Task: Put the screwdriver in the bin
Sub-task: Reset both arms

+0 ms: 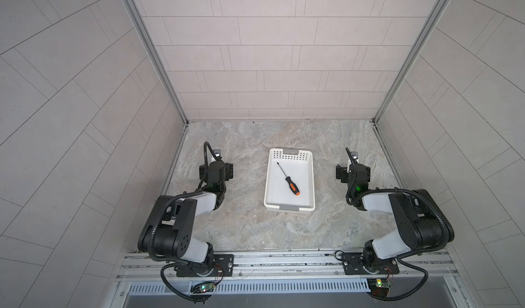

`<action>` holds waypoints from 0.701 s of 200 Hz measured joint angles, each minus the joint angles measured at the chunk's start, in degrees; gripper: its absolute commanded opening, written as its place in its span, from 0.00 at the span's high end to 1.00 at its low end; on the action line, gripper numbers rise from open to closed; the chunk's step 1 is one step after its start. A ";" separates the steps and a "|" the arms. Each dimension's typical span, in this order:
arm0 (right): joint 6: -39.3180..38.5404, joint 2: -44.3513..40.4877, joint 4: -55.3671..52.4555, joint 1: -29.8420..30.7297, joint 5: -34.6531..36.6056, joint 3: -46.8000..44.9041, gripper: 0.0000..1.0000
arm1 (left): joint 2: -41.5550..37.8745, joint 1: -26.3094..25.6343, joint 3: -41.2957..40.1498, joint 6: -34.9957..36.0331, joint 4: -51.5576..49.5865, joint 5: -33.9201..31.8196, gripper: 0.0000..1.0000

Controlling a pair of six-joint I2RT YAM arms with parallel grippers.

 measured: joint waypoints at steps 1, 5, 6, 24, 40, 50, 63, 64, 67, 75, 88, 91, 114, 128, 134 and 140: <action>0.02 0.00 0.00 -0.04 -0.07 0.04 0.00 | 0.20 0.26 0.00 -0.15 0.09 0.20 0.00; 0.15 0.00 -0.02 -0.15 -0.28 0.15 0.00 | 0.61 0.94 0.00 -0.48 0.42 0.85 0.00; 0.17 0.00 -0.02 -0.15 -0.31 0.15 0.00 | 0.79 1.16 0.00 -0.59 0.48 0.96 0.00; 0.39 0.00 -0.04 -0.50 -0.70 0.35 0.00 | 2.71 3.17 0.02 -1.92 0.50 2.49 0.00; 0.52 0.02 -0.09 -0.52 -0.90 0.35 0.00 | 3.15 3.67 0.02 -2.54 0.42 3.41 0.00; 0.63 0.02 -0.11 -0.52 -1.07 0.35 0.00 | 3.15 3.67 0.02 -2.82 0.55 3.82 0.00; 0.68 0.02 -0.17 -0.57 -1.36 0.35 0.00 | 3.15 3.67 0.04 -2.95 0.57 4.42 0.00; 0.68 0.02 -0.17 -0.57 -1.36 0.35 0.00 | 3.15 3.67 0.02 -2.95 0.57 4.50 0.00; 0.68 0.02 -0.17 -0.59 -1.40 0.35 0.00 | 3.15 3.67 0.02 -2.95 0.57 4.66 0.00; 0.70 0.02 -0.20 -0.61 -1.51 0.35 0.00 | 3.15 3.67 0.02 -2.86 0.61 5.51 0.00; 0.70 0.02 -0.20 -0.61 -1.62 0.35 0.00 | 3.15 3.67 0.02 -2.78 0.61 6.51 0.00; 0.70 0.02 -0.22 -0.61 -1.64 0.35 0.00 | 3.15 3.67 0.02 -2.78 0.61 6.78 0.00; 0.70 0.02 -0.22 -0.61 -1.73 0.35 0.00 | 3.15 3.67 0.02 -2.75 0.63 8.02 0.00; 0.72 0.02 -0.22 -0.61 -1.73 0.35 0.00 | 3.15 3.67 0.02 -2.75 0.63 8.39 0.00; 0.74 0.02 -0.22 -0.61 -1.73 0.35 0.00 | 3.15 3.67 0.02 -2.75 0.63 8.46 0.00; 0.79 0.02 -0.22 -0.61 -1.73 0.35 0.00 | 3.15 3.67 0.02 -2.75 0.63 8.57 0.00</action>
